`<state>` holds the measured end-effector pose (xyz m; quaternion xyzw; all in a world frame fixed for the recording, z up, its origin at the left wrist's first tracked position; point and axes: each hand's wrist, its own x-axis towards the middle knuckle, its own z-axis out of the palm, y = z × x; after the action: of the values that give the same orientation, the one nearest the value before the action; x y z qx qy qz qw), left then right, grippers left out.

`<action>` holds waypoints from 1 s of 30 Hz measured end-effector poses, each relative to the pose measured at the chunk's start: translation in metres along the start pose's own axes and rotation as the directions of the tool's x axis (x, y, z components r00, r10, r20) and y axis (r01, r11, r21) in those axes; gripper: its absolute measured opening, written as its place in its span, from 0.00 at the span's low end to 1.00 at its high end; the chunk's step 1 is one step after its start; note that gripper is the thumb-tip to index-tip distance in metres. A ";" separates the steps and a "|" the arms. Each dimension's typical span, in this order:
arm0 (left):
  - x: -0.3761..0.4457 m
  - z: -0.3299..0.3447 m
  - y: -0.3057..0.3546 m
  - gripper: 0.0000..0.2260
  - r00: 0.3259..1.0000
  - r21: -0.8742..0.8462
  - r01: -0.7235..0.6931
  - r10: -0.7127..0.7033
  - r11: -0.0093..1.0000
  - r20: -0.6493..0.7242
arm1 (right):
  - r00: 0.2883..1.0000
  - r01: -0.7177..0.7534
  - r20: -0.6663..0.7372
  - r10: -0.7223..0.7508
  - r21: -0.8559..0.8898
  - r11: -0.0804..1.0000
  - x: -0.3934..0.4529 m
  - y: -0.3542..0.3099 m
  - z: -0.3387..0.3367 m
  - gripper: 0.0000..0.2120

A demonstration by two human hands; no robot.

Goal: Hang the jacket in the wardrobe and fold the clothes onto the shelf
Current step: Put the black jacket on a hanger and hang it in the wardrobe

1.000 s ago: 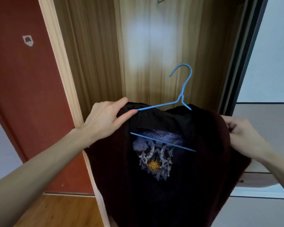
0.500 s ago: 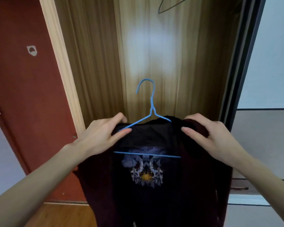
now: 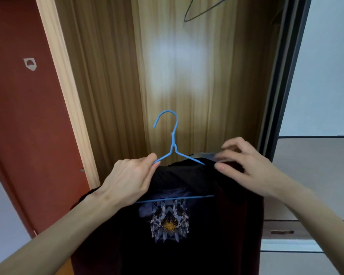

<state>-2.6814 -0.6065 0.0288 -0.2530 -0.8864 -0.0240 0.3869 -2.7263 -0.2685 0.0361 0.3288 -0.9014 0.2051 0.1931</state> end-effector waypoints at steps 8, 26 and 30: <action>0.015 -0.014 0.003 0.11 0.996 0.000 -0.088 0.088 0.996 0.008 | 0.989 0.125 -0.066 -0.129 -0.066 0.990 0.023 -0.012 0.007 0.20; 0.141 -0.027 -0.007 0.16 0.991 -0.036 -0.129 0.128 0.991 -0.034 | 0.957 0.207 -0.185 -0.225 -0.110 0.972 0.070 -0.011 -0.078 0.19; 0.175 -0.034 -0.022 0.19 0.989 0.050 -0.144 0.146 0.988 -0.031 | 0.939 0.206 -0.258 -0.229 -0.111 0.972 0.090 -0.013 -0.096 0.19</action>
<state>-2.7691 -0.5584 0.1779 -0.3071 -0.8592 0.0207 0.4087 -2.7606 -0.2764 0.1634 0.3871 -0.8326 0.1879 0.3488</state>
